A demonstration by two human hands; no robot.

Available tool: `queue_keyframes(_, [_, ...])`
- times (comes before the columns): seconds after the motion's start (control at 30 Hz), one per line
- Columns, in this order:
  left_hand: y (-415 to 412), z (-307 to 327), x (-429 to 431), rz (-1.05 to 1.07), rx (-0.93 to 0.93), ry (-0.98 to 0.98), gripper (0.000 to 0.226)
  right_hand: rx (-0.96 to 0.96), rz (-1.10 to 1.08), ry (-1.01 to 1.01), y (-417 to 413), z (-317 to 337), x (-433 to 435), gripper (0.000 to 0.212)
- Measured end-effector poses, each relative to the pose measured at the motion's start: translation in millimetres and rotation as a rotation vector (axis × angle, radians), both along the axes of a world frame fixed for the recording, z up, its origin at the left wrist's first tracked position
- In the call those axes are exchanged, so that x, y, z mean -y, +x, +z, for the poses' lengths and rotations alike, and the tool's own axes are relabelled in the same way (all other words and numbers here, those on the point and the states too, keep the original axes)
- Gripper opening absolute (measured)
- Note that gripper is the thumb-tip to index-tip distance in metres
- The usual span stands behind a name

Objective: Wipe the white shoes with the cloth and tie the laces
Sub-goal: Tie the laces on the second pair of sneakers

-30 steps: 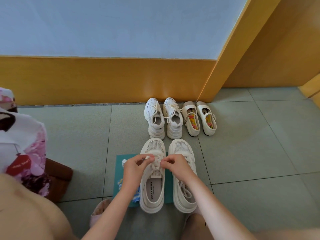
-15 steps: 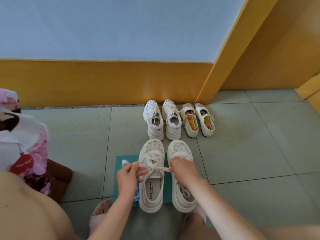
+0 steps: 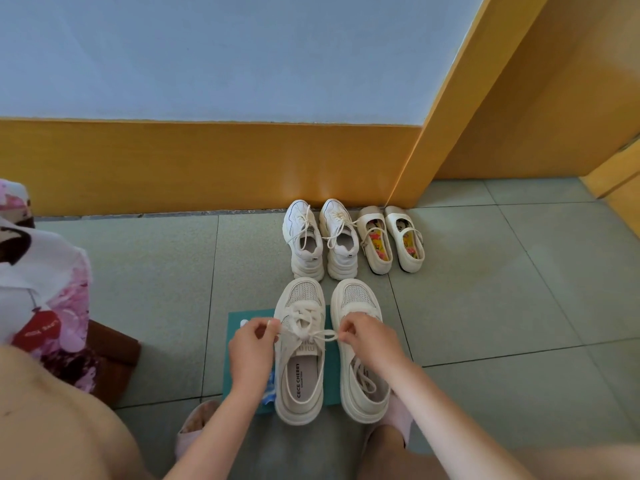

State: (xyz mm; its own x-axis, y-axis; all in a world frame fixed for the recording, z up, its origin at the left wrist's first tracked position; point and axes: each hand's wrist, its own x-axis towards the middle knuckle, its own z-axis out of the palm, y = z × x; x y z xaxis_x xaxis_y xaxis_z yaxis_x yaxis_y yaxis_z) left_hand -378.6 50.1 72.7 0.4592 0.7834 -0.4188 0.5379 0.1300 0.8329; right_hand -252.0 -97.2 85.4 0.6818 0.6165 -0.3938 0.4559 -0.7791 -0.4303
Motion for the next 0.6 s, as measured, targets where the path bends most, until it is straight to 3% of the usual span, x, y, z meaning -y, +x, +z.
queue_keyframes(0.17, [12, 30, 8, -0.219, 0.065, 0.376, 0.016, -0.111, -0.225, 0.163, 31, 13, 29, 0.013])
queue_keyframes(0.27, [25, 41, 21, -0.374, 0.183, 0.233, 0.020, -0.202, -0.165, 0.118, 35, 13, 44, 0.016])
queue_keyframes(0.33, [32, 37, 31, -0.520, 0.137, 0.199, 0.020, -0.264, -0.152, 0.103, 31, 9, 50, 0.017])
queue_keyframes(0.47, [39, 22, 58, -0.688, 0.011, 0.251, 0.009, -0.240, -0.286, 0.115, 24, -1, 57, 0.029])
queue_keyframes(0.6, [40, 12, 84, -0.761, -0.151, 0.397, 0.022, -0.248, -0.281, 0.087, 20, -7, 59, 0.024])
